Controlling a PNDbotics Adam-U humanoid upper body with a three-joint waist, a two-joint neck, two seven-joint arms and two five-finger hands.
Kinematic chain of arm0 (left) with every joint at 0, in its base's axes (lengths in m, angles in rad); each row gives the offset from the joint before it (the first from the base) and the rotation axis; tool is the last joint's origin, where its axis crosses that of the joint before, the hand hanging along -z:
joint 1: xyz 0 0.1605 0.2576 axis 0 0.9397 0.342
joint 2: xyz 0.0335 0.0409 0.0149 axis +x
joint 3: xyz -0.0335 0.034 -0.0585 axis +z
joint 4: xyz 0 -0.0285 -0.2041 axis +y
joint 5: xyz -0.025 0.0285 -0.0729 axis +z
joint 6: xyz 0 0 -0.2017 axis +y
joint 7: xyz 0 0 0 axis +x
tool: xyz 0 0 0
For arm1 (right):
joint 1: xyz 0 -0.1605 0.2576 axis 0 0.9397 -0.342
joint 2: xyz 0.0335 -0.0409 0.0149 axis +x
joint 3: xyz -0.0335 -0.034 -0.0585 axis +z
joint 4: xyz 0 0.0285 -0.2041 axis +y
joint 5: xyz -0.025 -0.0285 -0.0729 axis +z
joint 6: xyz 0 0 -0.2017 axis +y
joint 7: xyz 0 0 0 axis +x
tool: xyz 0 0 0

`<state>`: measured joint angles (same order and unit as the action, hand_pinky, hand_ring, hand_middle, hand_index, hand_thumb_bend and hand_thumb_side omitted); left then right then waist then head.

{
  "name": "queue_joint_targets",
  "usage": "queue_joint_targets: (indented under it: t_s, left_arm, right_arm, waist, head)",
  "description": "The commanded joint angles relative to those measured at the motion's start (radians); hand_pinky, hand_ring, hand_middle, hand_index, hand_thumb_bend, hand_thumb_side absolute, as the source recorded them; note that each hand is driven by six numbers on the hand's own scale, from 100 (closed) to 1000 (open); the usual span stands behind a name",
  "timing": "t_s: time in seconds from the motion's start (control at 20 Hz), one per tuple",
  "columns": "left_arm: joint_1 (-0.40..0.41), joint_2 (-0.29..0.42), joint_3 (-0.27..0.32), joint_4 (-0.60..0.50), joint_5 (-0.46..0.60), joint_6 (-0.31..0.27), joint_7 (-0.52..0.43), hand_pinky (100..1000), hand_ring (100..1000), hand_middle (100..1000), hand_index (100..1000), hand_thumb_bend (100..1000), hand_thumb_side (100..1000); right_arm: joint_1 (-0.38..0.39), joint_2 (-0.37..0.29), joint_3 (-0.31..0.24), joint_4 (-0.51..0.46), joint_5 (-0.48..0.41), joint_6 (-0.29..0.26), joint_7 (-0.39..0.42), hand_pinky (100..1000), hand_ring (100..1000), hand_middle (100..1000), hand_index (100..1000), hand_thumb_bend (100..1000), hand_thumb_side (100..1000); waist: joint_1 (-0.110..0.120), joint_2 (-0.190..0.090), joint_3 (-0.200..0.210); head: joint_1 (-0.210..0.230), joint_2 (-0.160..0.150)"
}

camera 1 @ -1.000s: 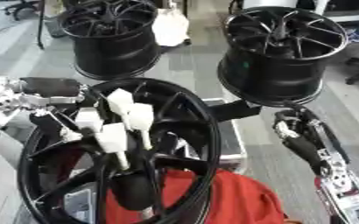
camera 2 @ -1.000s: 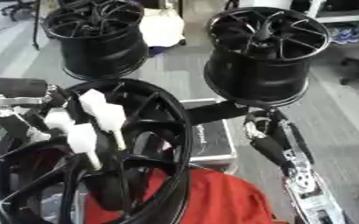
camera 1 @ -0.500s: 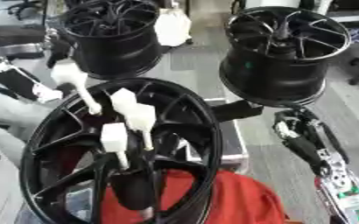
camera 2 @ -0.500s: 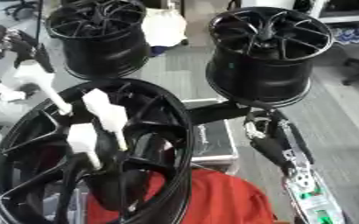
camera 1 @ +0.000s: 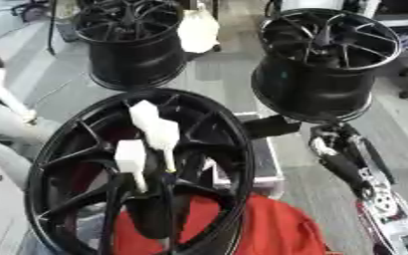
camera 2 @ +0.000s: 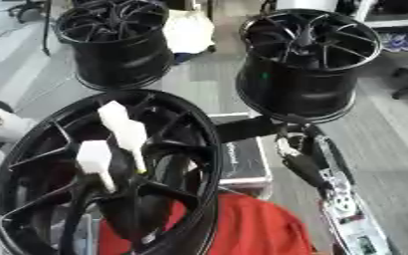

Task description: Pull the pin out of the wheel hub.

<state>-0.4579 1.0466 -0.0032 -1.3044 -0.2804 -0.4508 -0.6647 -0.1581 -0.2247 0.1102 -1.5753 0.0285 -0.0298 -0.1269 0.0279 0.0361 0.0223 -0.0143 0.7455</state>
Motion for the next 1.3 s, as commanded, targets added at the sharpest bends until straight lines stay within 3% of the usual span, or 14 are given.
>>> queue_joint_targets:
  t_s: [0.05, 0.25, 0.35, 0.4, 0.55, 0.7, 0.85, 1.05, 1.15, 1.3]
  left_arm:
    - [0.013, 0.019, 0.052, 0.112, -0.121, -0.168, -0.123, 455, 482, 550, 753, 100, 100]
    - [0.017, -0.055, 0.060, 0.250, -0.294, -0.150, -0.004, 524, 522, 590, 777, 129, 150]
    - [0.002, -0.094, 0.066, 0.324, -0.391, -0.128, 0.085, 602, 600, 672, 825, 232, 249]
    - [-0.007, -0.114, 0.070, 0.359, -0.442, -0.112, 0.147, 646, 659, 726, 864, 354, 383]
    - [-0.022, -0.165, 0.077, 0.443, -0.589, -0.065, 0.357, 750, 789, 828, 923, 581, 641]
    - [-0.015, -0.197, 0.081, 0.489, -0.688, -0.031, 0.527, 807, 857, 892, 952, 646, 734]
    - [-0.003, -0.203, 0.086, 0.514, -0.726, -0.021, 0.620, 806, 853, 890, 954, 618, 731]
    - [0.011, -0.205, 0.103, 0.517, -0.686, -0.020, 0.693, 766, 788, 836, 927, 472, 676]
    - [0.025, -0.216, 0.112, 0.490, -0.609, -0.034, 0.697, 749, 759, 813, 914, 412, 648]
    - [0.063, -0.245, 0.127, 0.395, -0.433, -0.054, 0.653, 706, 678, 732, 864, 254, 613]
  right_arm:
    - [-0.014, -0.013, -0.009, -0.015, 0.005, -0.001, -0.001, 638, 610, 671, 873, 100, 336]
    - [-0.017, -0.010, -0.010, -0.016, 0.003, 0.000, 0.001, 638, 610, 671, 873, 100, 338]
    - [-0.020, -0.007, -0.010, -0.017, 0.002, 0.001, 0.002, 638, 610, 671, 873, 100, 338]
    - [-0.020, -0.006, -0.010, -0.018, 0.001, 0.001, 0.001, 638, 610, 671, 873, 100, 337]
    - [-0.023, -0.003, -0.012, -0.019, -0.001, 0.002, 0.001, 638, 610, 671, 872, 100, 337]
    - [-0.025, -0.003, -0.013, -0.020, -0.002, 0.003, -0.001, 638, 610, 671, 872, 100, 337]
    - [-0.025, -0.003, -0.014, -0.020, -0.002, 0.003, -0.002, 638, 610, 671, 872, 100, 337]
    - [-0.022, 0.000, -0.014, -0.020, -0.002, 0.001, -0.001, 638, 610, 671, 872, 100, 339]
    - [-0.021, 0.000, -0.014, -0.019, -0.002, 0.001, -0.002, 638, 610, 671, 872, 100, 339]
    - [-0.021, 0.001, -0.015, -0.019, -0.003, 0.000, -0.003, 638, 610, 671, 872, 100, 340]
  waist:
    - [-0.002, -0.005, 0.003]
    - [-0.012, -0.001, 0.003]
    - [-0.017, 0.002, 0.001]
    - [-0.020, 0.003, 0.001]
    - [-0.026, 0.009, -0.003]
    - [-0.029, 0.013, -0.006]
    - [-0.027, 0.014, -0.005]
    - [-0.026, 0.011, -0.002]
    - [-0.027, 0.010, 0.000]
    - [-0.028, 0.010, 0.003]
  head:
    - [-0.005, -0.010]
    - [-0.004, -0.011]
    - [-0.005, -0.013]
    - [-0.005, -0.014]
    - [-0.004, -0.017]
    - [-0.006, -0.016]
    - [-0.006, -0.013]
    - [-0.007, -0.012]
    - [-0.010, -0.013]
    - [-0.010, -0.012]
